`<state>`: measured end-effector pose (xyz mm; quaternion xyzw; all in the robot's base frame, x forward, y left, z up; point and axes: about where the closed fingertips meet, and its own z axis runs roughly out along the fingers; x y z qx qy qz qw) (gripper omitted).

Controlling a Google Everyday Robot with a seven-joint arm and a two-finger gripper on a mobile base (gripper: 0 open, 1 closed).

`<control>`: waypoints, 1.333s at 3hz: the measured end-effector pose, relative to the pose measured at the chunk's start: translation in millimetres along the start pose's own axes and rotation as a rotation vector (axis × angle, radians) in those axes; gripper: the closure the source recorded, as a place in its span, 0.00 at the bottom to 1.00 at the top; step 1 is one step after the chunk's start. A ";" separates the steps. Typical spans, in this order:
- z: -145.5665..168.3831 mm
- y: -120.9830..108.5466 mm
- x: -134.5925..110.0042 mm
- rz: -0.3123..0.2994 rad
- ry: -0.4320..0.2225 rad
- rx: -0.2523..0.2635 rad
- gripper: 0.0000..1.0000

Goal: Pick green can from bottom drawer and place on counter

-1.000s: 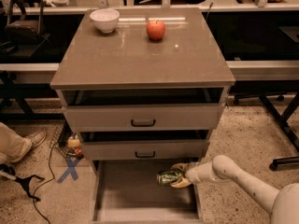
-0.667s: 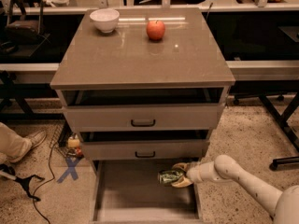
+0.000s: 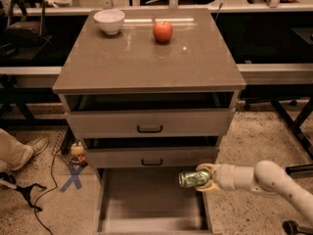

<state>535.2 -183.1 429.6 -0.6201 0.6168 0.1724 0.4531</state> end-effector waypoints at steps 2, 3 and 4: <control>-107.2 -42.8 -90.0 -0.116 -0.018 0.083 1.00; -114.1 -48.7 -95.7 -0.124 -0.025 0.087 1.00; -113.4 -53.1 -97.5 -0.104 -0.057 0.095 1.00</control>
Offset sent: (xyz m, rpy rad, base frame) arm -0.0002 -0.0638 0.2230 0.0182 -0.2368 -0.0012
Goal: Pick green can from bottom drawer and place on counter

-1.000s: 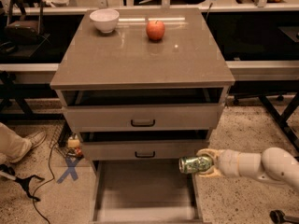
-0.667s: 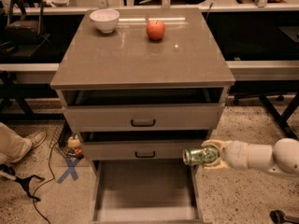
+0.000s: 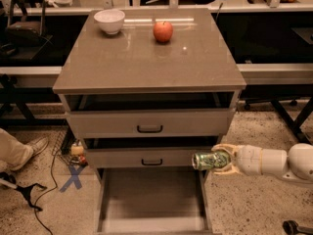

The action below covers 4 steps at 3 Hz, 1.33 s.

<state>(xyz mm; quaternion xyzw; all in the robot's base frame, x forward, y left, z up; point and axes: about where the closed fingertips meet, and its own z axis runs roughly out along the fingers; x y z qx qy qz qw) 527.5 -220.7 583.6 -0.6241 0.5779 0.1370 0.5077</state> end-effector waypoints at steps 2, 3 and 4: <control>-97.9 -92.3 -61.6 -0.045 -0.064 0.092 1.00; -151.6 -149.4 -121.4 -0.117 -0.036 0.165 1.00; -171.1 -176.1 -159.3 -0.176 -0.058 0.214 1.00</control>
Offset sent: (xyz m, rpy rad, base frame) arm 0.0316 -0.1063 0.2483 0.0467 -0.1926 -0.0440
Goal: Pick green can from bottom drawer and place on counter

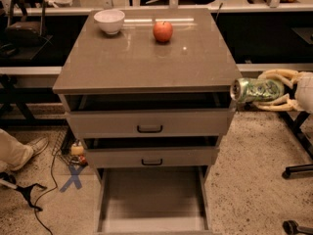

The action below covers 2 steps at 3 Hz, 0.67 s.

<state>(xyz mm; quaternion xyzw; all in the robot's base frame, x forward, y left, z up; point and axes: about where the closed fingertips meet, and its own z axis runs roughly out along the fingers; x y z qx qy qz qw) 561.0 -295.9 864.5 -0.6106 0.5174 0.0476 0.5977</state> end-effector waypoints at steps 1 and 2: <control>-0.6 -1.7 -0.8 -0.002 0.000 0.003 1.00; 4.9 -28.1 -18.6 -0.016 -0.028 0.003 1.00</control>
Offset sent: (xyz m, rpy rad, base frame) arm 0.0368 0.0162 0.0874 0.0328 -0.0601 0.0541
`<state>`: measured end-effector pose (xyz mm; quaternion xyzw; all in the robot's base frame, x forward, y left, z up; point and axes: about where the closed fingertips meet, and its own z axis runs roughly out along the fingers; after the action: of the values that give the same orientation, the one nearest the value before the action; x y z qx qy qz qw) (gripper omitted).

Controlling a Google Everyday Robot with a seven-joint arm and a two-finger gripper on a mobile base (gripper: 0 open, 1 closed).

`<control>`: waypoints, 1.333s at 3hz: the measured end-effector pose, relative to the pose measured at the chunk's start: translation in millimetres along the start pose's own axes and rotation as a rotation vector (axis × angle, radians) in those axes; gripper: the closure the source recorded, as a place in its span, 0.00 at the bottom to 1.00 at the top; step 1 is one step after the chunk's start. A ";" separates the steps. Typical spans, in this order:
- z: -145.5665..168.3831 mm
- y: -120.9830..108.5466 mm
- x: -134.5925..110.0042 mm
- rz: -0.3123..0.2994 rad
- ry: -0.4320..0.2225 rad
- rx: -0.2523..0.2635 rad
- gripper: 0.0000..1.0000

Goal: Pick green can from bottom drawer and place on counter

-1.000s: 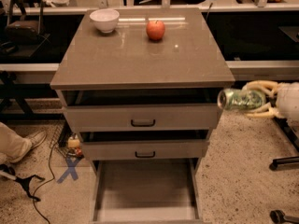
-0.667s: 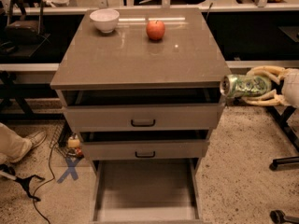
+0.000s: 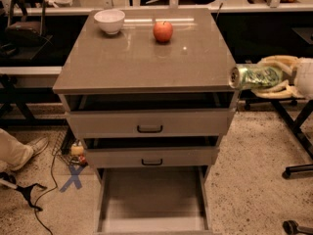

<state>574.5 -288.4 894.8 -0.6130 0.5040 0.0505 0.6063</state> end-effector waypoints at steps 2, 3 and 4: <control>67.6 -61.1 -32.7 0.025 0.059 -0.111 1.00; 70.2 -62.4 -33.1 0.028 0.061 -0.108 1.00; 80.0 -67.0 -35.0 0.041 0.072 -0.094 1.00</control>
Offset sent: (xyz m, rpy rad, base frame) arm 0.0928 0.0738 0.0571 -0.1440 0.1643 -0.0159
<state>646.9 -221.6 944.0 -0.6318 0.5351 0.0643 0.5571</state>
